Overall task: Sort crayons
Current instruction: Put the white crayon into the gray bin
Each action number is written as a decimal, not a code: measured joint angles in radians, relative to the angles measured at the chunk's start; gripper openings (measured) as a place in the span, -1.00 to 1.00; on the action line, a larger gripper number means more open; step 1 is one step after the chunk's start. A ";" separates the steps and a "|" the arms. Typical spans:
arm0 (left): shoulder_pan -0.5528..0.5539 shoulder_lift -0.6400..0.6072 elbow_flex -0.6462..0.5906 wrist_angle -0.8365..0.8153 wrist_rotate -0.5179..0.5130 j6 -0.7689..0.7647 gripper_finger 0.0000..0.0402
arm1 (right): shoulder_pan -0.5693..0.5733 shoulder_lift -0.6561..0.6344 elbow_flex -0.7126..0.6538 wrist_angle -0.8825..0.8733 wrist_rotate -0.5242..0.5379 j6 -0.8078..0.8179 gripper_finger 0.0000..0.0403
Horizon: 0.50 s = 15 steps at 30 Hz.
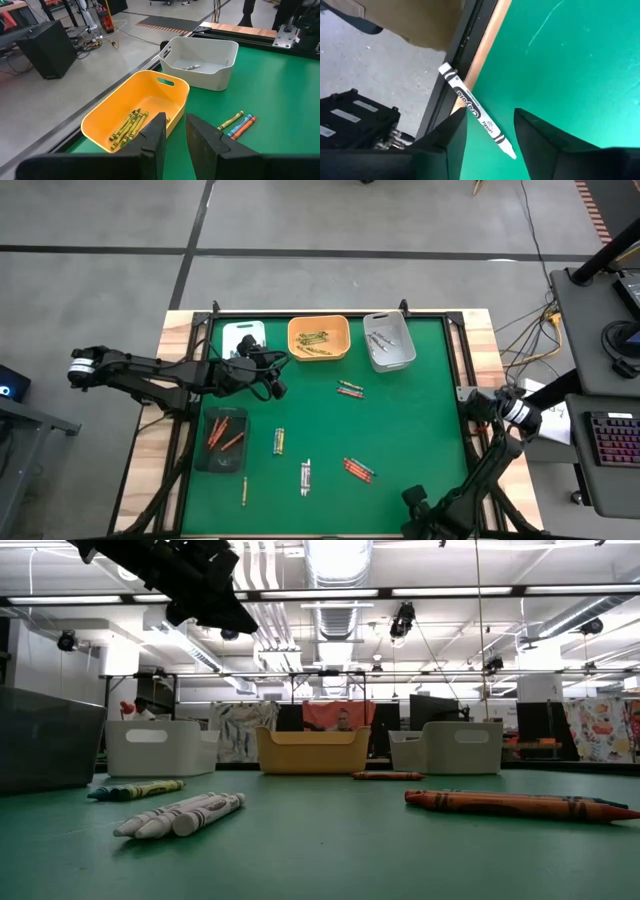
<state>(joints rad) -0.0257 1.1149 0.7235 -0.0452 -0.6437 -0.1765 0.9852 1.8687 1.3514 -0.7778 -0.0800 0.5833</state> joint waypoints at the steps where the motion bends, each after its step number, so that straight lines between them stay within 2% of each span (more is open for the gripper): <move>1: 0.000 0.000 0.000 0.000 0.000 -0.001 -0.72 | 0.001 0.000 0.000 -0.003 0.002 -0.001 -0.20; 6: 0.000 0.000 0.000 0.000 0.000 -0.008 -0.72 | 0.001 0.000 -0.009 -0.002 0.002 -0.039 -0.23; 15: 0.000 0.000 0.000 0.000 0.000 -0.008 -0.72 | 0.001 0.003 -0.019 0.004 0.002 -0.209 -0.32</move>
<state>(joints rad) -0.0254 1.1149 0.7235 -0.0448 -0.6437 -0.1841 0.9863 1.8718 1.3327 -0.7734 -0.0780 0.3746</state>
